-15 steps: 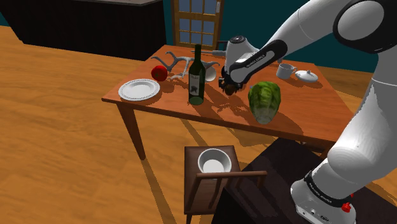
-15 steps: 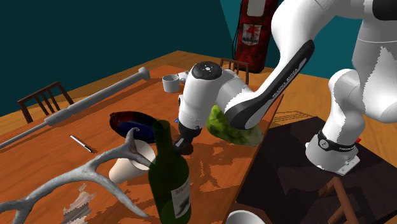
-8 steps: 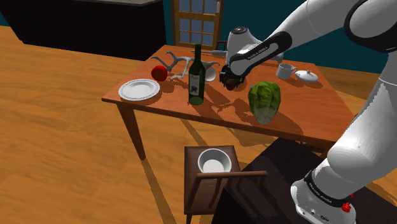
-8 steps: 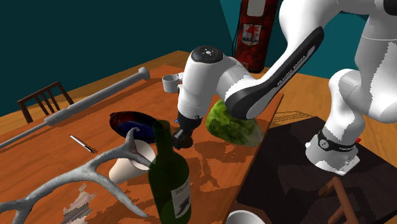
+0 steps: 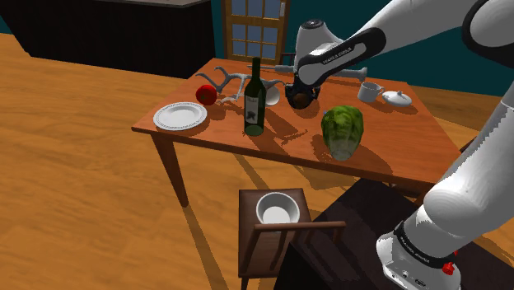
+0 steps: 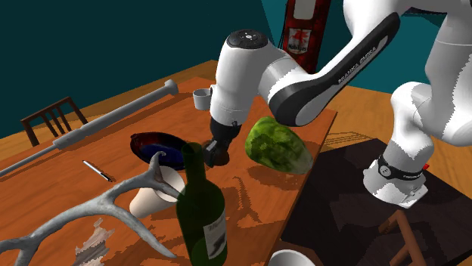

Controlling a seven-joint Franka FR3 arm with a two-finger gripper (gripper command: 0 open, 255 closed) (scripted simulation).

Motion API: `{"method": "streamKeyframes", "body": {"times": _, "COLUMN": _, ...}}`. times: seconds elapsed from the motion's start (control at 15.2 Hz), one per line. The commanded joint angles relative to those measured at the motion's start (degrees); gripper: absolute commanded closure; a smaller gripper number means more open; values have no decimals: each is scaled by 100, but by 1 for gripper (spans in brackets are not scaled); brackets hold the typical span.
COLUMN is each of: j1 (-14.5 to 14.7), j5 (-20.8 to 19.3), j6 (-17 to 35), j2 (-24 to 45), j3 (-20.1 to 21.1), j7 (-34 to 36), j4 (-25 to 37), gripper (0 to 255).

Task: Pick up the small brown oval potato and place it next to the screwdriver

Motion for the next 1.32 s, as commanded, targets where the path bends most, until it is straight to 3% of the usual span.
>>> {"method": "streamKeyframes", "body": {"times": 0.0, "j1": -6, "j5": 58, "j6": -128, "j2": -81, "j3": 11, "j7": -68, "j4": 53, "gripper": 255}}
{"method": "streamKeyframes", "body": {"times": 0.86, "j1": -7, "j5": 338, "j6": -972, "j2": -474, "j3": 61, "j7": -405, "j4": 544, "gripper": 255}}
{"method": "streamKeyframes", "body": {"times": 1.25, "j1": -422, "j5": 502, "j6": -873, "j2": -66, "j3": -251, "j7": -1219, "j4": 1036, "gripper": 255}}
